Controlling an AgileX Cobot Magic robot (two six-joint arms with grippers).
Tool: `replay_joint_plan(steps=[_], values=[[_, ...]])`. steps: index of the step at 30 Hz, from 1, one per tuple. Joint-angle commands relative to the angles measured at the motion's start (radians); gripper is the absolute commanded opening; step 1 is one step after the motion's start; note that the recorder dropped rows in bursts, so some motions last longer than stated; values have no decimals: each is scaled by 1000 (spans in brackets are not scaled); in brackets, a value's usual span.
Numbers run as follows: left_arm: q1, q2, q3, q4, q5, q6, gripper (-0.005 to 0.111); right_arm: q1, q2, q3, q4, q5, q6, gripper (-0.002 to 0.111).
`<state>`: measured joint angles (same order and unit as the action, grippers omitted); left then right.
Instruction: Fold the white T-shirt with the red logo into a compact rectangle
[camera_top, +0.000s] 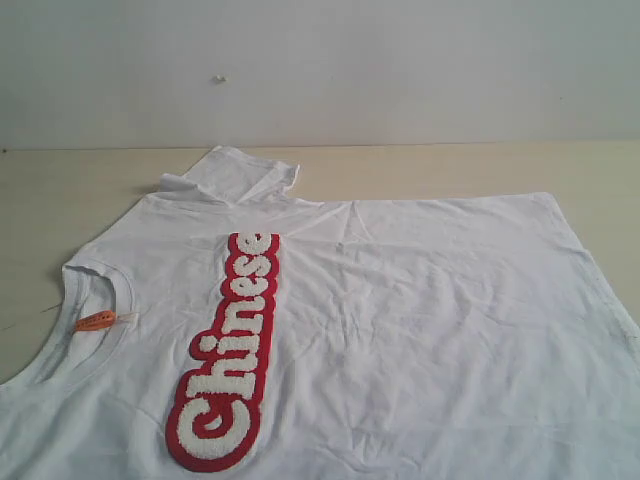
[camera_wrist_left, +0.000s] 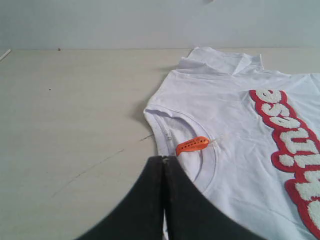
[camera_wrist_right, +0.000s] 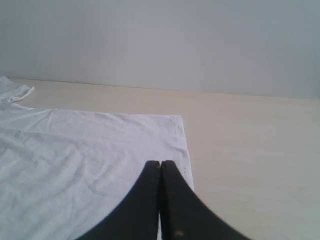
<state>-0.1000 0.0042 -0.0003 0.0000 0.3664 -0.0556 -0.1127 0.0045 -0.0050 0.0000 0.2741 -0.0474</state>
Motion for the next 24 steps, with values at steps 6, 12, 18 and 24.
replay_joint_plan(steps=[6, 12, 18, 24], values=[[1, -4, 0, 0, -13, -4, 0, -4, -5, 5, 0, -6, -4, 0], [1, -4, 0, 0, -13, -4, 0, -4, -5, 5, 0, -6, -4, 0], [1, -4, 0, 26, -26, 29, 0, -4, -5, 5, 0, -6, -4, 0], [1, -4, 0, 101, -37, 172, 0, 39, -5, 5, 0, -6, -4, 0]])
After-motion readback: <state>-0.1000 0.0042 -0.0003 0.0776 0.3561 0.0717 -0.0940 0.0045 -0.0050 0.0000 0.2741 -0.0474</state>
